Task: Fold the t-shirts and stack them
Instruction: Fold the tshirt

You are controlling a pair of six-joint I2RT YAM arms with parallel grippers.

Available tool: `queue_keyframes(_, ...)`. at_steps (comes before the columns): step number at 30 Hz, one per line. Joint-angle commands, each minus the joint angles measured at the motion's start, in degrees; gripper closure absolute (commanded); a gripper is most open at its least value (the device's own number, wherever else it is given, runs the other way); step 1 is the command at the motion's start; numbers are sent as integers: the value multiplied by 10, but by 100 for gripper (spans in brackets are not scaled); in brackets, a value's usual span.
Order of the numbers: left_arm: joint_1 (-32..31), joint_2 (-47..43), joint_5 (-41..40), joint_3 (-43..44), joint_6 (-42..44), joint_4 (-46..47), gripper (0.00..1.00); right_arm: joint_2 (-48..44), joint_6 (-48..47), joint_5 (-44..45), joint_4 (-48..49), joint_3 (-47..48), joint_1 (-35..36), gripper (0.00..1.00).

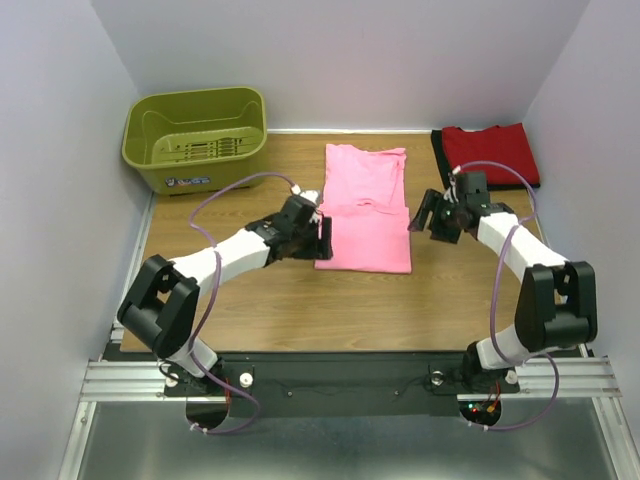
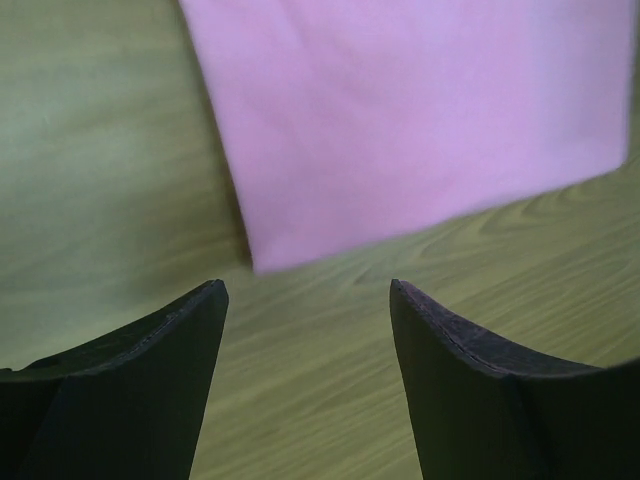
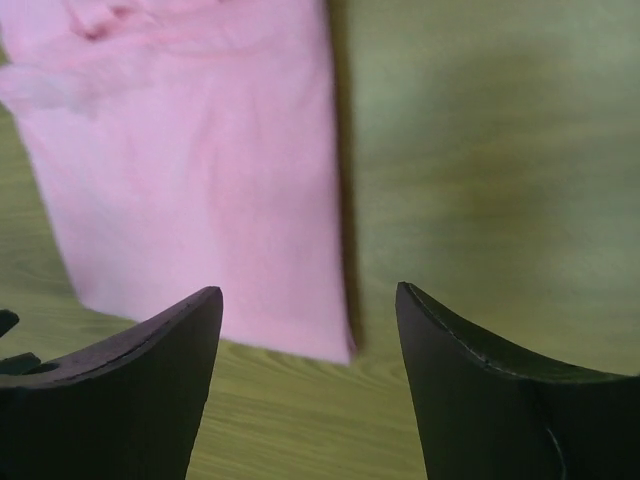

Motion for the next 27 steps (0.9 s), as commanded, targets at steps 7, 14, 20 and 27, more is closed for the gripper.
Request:
queue_keyframes(7, -17, 58, -61, 21, -19, -67, 38, -95, -15, 60, -67, -86, -1, 23)
queue_keyframes(14, -20, 101, -55, 44, -21, -64, 47, -104, -16, 54, -69, -101, -1, 23)
queue_keyframes(20, -22, 111, -63, 59, -22, -64, 47, -99, -17, 59, -71, -103, 14, 22)
queue_keyframes(27, -23, 139, -68, 77, -21, -86, 49, -84, -3, 94, -75, -94, 44, 20)
